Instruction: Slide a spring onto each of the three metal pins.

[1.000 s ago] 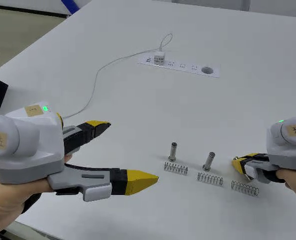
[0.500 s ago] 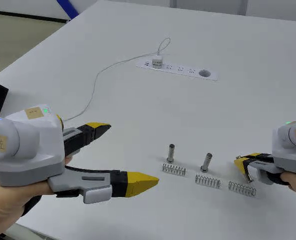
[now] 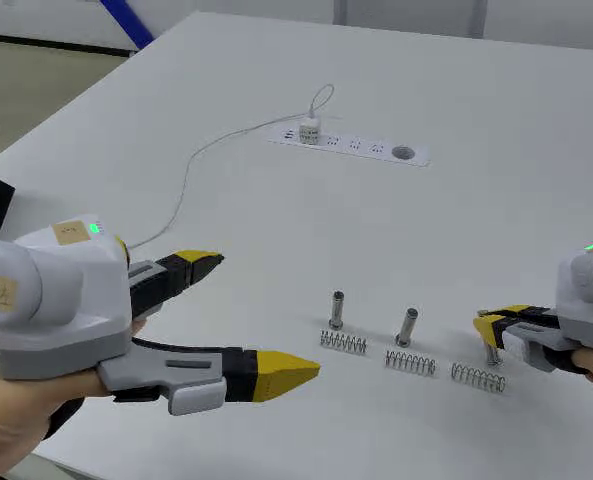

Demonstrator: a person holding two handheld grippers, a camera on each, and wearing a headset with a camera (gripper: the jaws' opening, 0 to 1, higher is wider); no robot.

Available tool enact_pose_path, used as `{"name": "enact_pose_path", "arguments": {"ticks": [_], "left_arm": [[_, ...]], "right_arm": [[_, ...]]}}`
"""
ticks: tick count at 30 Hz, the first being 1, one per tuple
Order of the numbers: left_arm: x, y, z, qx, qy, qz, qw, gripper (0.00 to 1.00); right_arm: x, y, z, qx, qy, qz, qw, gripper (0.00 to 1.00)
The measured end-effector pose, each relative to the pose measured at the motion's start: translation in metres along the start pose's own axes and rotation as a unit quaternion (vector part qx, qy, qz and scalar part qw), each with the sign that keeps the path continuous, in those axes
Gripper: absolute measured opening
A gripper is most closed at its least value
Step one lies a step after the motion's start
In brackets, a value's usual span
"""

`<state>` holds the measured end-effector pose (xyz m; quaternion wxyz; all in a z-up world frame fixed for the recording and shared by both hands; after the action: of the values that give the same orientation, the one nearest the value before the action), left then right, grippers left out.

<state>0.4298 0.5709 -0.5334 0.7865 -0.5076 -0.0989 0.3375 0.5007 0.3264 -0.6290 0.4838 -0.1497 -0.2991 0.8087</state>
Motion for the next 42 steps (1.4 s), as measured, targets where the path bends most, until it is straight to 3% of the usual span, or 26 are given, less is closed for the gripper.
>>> {"name": "enact_pose_path", "arguments": {"ticks": [9,16,42], "left_arm": [[-0.005,0.002,0.003,0.001,-0.001,-0.001,1.0,0.99],[-0.01,0.001,0.005,0.001,0.001,-0.004,1.0,0.99],[-0.015,0.005,0.004,0.007,0.007,-0.007,0.9999,0.99]], "right_arm": [[0.001,0.001,0.003,-0.012,-0.002,-0.002,0.9999,0.08],[0.004,0.004,0.008,-0.036,-0.009,-0.001,0.9993,0.08],[0.004,0.006,0.012,-0.023,0.001,0.033,0.9992,0.09]]}}
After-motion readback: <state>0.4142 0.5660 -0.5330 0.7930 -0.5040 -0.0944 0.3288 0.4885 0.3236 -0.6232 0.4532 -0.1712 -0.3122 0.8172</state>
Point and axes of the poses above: the centre of the closed fingertips' face, and the gripper's own axes: z roughly backward along the fingers, x roughly to its left, y roughly out of its underside, the point moved 3 cm from there along z, roughly backward along the fingers, and after that the axes turned 9 degrees about x, right-handed, at the moved point
